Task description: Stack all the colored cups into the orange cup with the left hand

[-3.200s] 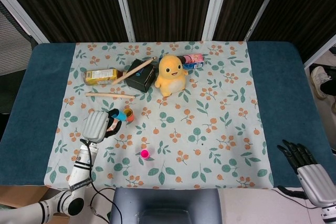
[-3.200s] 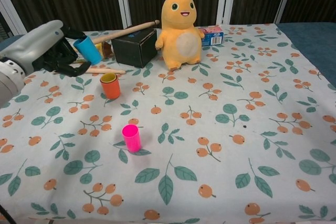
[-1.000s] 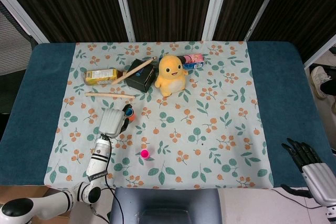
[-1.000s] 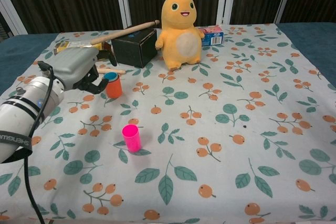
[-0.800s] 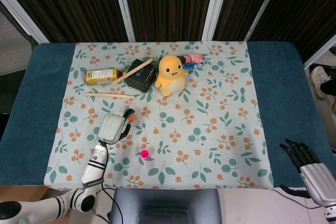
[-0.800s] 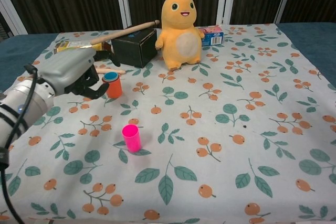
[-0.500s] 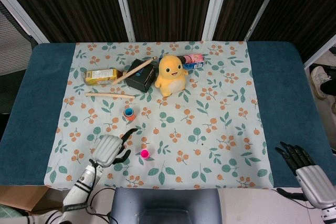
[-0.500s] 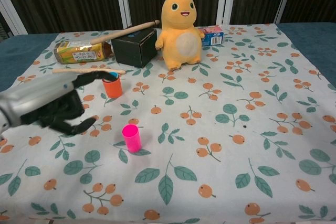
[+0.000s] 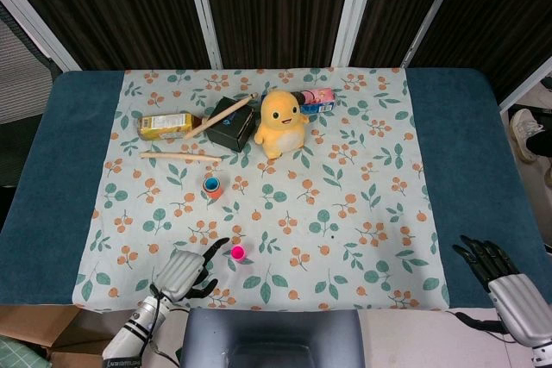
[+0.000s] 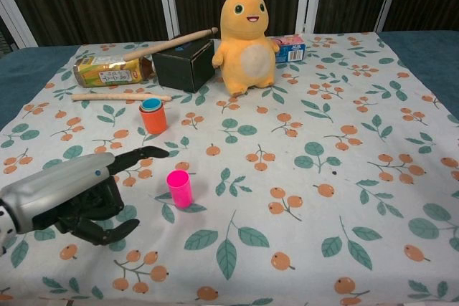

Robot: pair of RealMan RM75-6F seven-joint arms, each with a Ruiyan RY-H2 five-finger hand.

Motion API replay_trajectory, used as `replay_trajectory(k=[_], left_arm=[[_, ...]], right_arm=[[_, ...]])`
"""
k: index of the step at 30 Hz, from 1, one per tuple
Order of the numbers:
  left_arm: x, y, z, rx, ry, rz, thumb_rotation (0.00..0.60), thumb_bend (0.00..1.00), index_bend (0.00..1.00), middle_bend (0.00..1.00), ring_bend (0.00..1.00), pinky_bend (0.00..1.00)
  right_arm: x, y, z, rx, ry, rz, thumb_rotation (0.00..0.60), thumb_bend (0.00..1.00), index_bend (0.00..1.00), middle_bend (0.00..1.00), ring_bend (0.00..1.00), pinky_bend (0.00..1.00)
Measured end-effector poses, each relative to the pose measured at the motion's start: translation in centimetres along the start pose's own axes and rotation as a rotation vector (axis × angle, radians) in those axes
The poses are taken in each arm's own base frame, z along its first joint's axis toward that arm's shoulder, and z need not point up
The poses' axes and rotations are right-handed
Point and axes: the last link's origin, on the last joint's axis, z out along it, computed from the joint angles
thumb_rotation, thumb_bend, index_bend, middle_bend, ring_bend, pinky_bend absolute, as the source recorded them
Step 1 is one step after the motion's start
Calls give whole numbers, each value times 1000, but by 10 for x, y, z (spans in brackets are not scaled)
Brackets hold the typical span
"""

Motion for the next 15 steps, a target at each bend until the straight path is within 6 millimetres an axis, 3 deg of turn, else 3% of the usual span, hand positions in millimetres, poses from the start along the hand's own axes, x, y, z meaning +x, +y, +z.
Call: replay_trajectory(k=[15], left_arm=[[-13, 22, 42, 27, 8, -48, 600, 388, 167, 1000, 1000, 1000]], right_arm=[[4, 2, -1, -2, 11, 10, 600, 118, 0, 0, 0, 0]])
